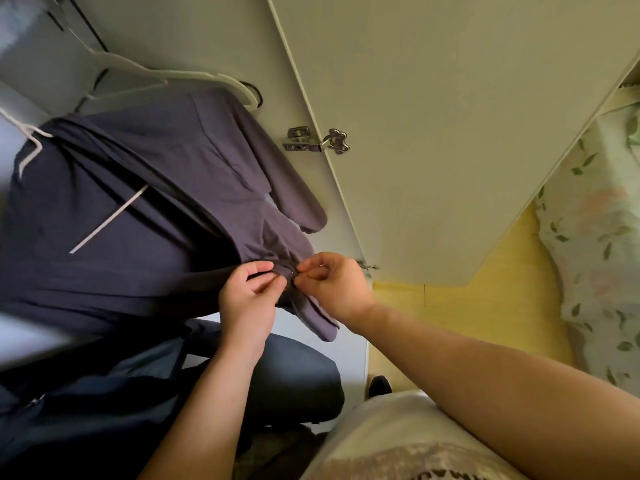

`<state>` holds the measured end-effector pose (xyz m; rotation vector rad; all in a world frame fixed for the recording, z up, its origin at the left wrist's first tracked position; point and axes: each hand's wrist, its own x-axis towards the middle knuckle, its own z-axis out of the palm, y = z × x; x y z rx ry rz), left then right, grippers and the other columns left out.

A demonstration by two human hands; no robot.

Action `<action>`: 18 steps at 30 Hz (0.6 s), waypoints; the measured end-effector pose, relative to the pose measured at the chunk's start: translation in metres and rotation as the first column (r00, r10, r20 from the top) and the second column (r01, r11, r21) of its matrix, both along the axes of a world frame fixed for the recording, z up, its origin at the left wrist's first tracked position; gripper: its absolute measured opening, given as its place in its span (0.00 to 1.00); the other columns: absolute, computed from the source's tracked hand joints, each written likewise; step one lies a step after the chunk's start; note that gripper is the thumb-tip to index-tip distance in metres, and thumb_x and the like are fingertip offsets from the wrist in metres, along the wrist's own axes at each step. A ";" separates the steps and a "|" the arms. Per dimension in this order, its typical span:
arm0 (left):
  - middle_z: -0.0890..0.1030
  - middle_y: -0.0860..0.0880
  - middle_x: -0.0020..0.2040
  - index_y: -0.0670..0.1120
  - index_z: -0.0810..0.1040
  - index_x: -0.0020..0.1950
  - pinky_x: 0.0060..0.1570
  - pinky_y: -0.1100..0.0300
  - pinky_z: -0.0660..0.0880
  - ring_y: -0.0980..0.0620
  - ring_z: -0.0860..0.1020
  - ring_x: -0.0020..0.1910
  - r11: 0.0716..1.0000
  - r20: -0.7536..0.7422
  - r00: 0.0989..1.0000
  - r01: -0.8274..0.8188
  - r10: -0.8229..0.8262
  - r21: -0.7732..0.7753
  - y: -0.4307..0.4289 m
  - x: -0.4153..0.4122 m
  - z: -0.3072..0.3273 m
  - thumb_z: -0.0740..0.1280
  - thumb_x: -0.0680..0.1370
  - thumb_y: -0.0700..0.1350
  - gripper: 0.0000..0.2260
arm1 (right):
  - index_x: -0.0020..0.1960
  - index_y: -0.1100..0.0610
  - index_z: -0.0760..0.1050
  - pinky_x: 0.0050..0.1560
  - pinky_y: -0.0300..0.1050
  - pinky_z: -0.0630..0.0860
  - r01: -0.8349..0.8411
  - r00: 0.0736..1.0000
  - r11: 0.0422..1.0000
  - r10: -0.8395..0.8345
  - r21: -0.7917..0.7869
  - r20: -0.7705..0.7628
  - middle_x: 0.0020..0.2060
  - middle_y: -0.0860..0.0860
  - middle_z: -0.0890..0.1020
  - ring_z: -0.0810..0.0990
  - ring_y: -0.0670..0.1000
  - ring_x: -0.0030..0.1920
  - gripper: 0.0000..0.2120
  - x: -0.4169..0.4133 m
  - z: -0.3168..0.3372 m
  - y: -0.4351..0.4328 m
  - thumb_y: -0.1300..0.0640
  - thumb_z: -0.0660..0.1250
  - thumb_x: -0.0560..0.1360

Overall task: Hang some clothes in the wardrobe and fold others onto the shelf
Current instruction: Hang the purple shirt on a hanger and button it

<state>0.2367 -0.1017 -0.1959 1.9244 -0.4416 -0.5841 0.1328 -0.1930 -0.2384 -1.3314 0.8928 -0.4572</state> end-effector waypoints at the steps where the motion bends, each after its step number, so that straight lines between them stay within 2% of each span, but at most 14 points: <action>1: 0.85 0.53 0.42 0.48 0.78 0.51 0.40 0.67 0.77 0.63 0.83 0.39 1.000 0.004 1.000 0.005 -0.006 0.003 0.000 0.000 0.002 0.71 0.75 0.33 0.11 | 0.47 0.57 0.82 0.37 0.27 0.72 0.001 1.000 1.000 -0.001 -0.008 0.000 0.36 0.53 0.86 0.77 0.38 0.29 0.04 0.000 0.000 0.000 0.62 0.73 0.73; 4: 0.85 0.53 0.42 0.46 0.78 0.53 0.40 0.67 0.78 0.62 0.83 0.39 0.999 0.030 0.999 0.022 -0.023 0.024 0.000 0.000 0.004 0.72 0.75 0.33 0.11 | 0.47 0.56 0.83 0.40 0.27 0.74 0.001 1.000 1.000 -0.001 -0.020 0.008 0.36 0.52 0.86 0.80 0.40 0.33 0.03 0.002 0.000 0.000 0.62 0.74 0.73; 11: 0.85 0.56 0.39 0.44 0.79 0.51 0.37 0.72 0.75 0.63 0.83 0.38 0.998 0.099 0.994 0.030 -0.036 0.059 0.003 0.001 0.006 0.73 0.74 0.34 0.10 | 0.49 0.61 0.82 0.39 0.27 0.74 -0.028 0.998 1.000 0.028 0.001 0.052 0.37 0.55 0.86 0.81 0.41 0.33 0.03 0.000 0.007 0.001 0.65 0.72 0.74; 16: 0.86 0.56 0.38 0.45 0.78 0.52 0.40 0.67 0.78 0.58 0.84 0.39 0.999 0.028 0.999 0.026 -0.027 0.043 0.004 -0.001 0.008 0.73 0.73 0.33 0.11 | 0.46 0.56 0.83 0.40 0.26 0.73 -0.037 0.999 0.992 0.033 -0.117 -0.037 0.33 0.45 0.84 0.80 0.37 0.33 0.03 0.004 0.004 0.001 0.62 0.73 0.74; 18: 0.86 0.53 0.38 0.44 0.78 0.52 0.40 0.64 0.79 0.54 0.84 0.39 1.000 -0.025 1.000 0.018 -0.018 0.014 0.004 -0.004 0.009 0.72 0.74 0.32 0.11 | 0.44 0.52 0.83 0.38 0.25 0.72 -0.025 0.997 0.988 0.015 -0.153 -0.070 0.33 0.46 0.84 0.79 0.37 0.32 0.04 0.006 0.003 0.001 0.61 0.73 0.73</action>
